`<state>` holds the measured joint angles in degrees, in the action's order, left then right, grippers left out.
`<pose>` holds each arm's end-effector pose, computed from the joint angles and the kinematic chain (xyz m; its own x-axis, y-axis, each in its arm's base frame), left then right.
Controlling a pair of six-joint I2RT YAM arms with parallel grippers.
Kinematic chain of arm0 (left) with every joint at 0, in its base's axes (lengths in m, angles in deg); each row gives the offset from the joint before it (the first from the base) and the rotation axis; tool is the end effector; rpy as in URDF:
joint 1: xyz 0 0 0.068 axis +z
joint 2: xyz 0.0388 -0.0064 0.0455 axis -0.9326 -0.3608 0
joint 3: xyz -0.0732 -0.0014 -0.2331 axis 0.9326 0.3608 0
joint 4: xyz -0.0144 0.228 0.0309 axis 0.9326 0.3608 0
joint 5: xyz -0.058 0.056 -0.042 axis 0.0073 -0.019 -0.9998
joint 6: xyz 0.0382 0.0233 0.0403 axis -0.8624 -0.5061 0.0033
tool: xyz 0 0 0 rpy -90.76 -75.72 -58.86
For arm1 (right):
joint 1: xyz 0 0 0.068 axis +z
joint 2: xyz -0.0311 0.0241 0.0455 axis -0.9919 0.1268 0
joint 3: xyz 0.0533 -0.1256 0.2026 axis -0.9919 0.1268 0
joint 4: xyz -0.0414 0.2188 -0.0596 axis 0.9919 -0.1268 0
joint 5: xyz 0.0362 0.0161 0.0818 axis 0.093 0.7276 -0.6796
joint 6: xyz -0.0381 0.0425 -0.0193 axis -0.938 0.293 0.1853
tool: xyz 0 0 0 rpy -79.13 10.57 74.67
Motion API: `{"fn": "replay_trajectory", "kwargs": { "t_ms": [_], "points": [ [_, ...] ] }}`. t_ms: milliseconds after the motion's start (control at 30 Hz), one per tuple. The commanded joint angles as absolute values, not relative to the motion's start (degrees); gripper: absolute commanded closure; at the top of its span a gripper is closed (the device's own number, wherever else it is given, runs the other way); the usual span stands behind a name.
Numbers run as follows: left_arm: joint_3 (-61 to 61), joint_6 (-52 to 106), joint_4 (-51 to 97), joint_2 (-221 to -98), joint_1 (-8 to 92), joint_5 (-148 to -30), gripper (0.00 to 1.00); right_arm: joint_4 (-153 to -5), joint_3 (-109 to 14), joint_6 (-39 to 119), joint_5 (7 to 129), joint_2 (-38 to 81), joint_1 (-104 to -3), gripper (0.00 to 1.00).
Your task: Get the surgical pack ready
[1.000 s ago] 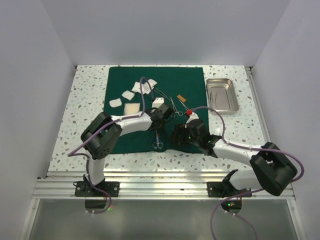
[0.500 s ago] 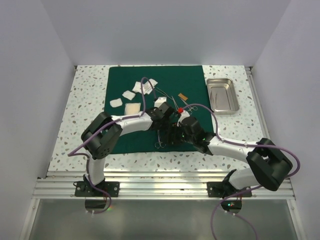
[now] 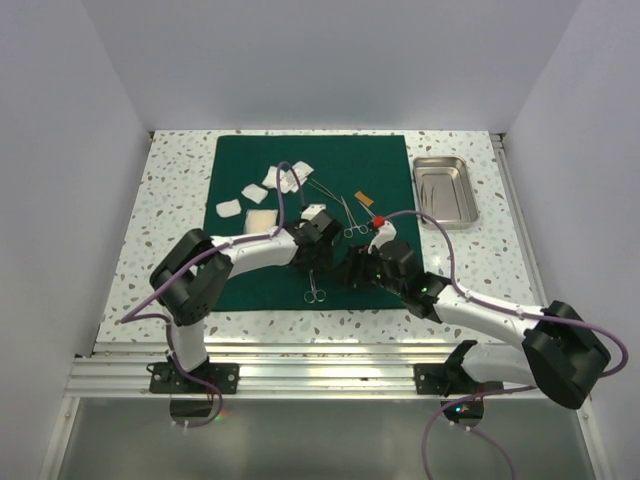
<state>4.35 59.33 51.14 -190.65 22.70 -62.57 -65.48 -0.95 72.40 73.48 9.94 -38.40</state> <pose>0.2452 -0.2351 0.1463 -0.8641 -0.0515 -0.5007 -0.0074 0.9959 -0.0897 0.1736 0.1717 0.1871 -0.7100 0.1935 -0.6772 -0.3475 0.7401 0.5758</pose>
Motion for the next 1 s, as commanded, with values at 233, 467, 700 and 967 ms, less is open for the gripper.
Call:
{"fn": "replay_trajectory", "kwargs": {
  "t_ms": [233,467,700,967],
  "points": [
    [5.1,59.11,57.95,-188.7,23.32,-63.34,0.37,-63.45,-0.12,72.37,76.34,8.3,-38.33,0.36],
    [4.92,57.97,56.8,-193.35,23.59,-65.53,0.41,-63.18,-0.12,72.37,75.63,8.74,-38.33,0.36],
    [6.32,57.7,55.4,-194.85,23.67,-67.03,0.68,-61.43,0.05,73.69,70.99,11.63,-38.33,0.38],
    [8.17,57.0,51.97,-195.82,23.94,-70.98,0.89,-56.77,-2.76,76.42,62.02,21.39,-37.72,0.38]
  ]
}}
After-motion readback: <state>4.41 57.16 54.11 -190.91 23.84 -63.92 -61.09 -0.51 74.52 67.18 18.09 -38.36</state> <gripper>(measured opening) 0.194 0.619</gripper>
